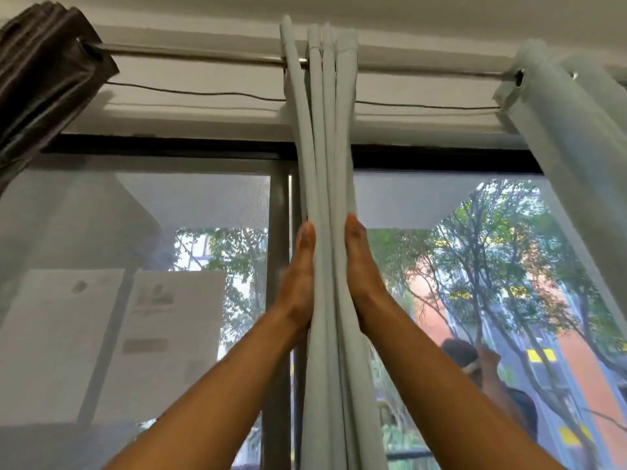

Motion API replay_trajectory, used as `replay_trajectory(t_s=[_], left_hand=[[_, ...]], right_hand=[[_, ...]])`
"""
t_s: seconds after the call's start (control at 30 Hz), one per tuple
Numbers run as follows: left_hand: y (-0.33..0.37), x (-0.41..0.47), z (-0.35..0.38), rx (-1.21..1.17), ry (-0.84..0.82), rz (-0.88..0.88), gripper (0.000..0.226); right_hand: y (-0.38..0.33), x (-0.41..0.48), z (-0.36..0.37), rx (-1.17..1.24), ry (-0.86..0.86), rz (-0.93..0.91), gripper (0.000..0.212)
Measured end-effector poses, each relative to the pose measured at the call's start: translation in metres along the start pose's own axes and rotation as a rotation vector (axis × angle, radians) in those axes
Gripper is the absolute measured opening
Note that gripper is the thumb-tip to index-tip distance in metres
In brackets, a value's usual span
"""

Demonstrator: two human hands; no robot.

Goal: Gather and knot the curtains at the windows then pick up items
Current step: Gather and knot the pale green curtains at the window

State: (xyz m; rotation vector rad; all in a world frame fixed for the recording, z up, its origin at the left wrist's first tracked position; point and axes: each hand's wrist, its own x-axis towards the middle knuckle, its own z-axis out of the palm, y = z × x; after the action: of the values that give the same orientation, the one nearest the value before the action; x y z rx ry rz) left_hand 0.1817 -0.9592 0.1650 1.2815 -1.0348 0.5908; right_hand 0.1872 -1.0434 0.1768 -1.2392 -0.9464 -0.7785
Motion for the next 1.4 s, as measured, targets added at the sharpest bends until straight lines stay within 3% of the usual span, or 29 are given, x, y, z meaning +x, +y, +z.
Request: replay_trajectory(t_s=[0.1,0.23,0.4,0.5,0.6,0.67,0.73,0.83,0.93,1.03,1.13,1.23,1.4], left_hand=[[-0.014,-0.03,0.002,0.052,-0.026,-0.001,0.08],[-0.013,-0.057,-0.003,0.175,0.049,0.059,0.067],[0.012,-0.048,-0.013,0.363,0.25,0.171,0.057],[0.032,-0.022,-0.019,0.492,0.334,0.224,0.062],[0.045,0.009,-0.038,0.534,0.502,0.245,0.049],[0.046,0.023,-0.06,0.475,0.632,0.112,0.047],[0.043,0.028,-0.081,0.358,0.654,-0.144,0.06],[0.038,0.023,-0.103,0.309,0.515,-0.412,0.07],[0.034,0.013,-0.111,0.267,0.359,-0.518,0.055],[0.027,0.004,-0.107,0.238,0.29,-0.577,0.043],[0.021,0.003,-0.104,0.146,0.43,-0.46,0.031],[0.021,-0.001,-0.108,0.111,0.583,-0.252,0.03],[0.039,-0.018,-0.107,0.377,0.584,-0.036,0.03]], right_hand=[[0.01,-0.032,0.001,-0.023,-0.061,0.077,0.08],[0.005,-0.054,-0.013,0.043,-0.012,0.121,0.061],[-0.021,-0.05,-0.027,-0.321,0.188,-0.035,0.058],[-0.052,-0.041,-0.026,-0.558,0.275,-0.244,0.044],[-0.069,-0.026,-0.019,-0.817,0.307,-0.453,0.04],[-0.074,-0.013,-0.011,-0.909,0.259,-0.511,0.034],[-0.08,-0.001,0.002,-0.964,0.185,-0.51,0.034],[-0.082,0.014,0.02,-1.058,0.059,-0.383,0.055],[-0.079,0.019,0.032,-1.07,-0.019,-0.187,0.083],[-0.073,0.019,0.039,-1.201,0.018,-0.17,0.087],[-0.069,0.017,0.045,-1.374,0.062,-0.244,0.072],[-0.063,0.012,0.046,-1.357,0.074,-0.252,0.056],[-0.051,-0.012,0.042,-1.256,0.088,-0.228,0.051]])
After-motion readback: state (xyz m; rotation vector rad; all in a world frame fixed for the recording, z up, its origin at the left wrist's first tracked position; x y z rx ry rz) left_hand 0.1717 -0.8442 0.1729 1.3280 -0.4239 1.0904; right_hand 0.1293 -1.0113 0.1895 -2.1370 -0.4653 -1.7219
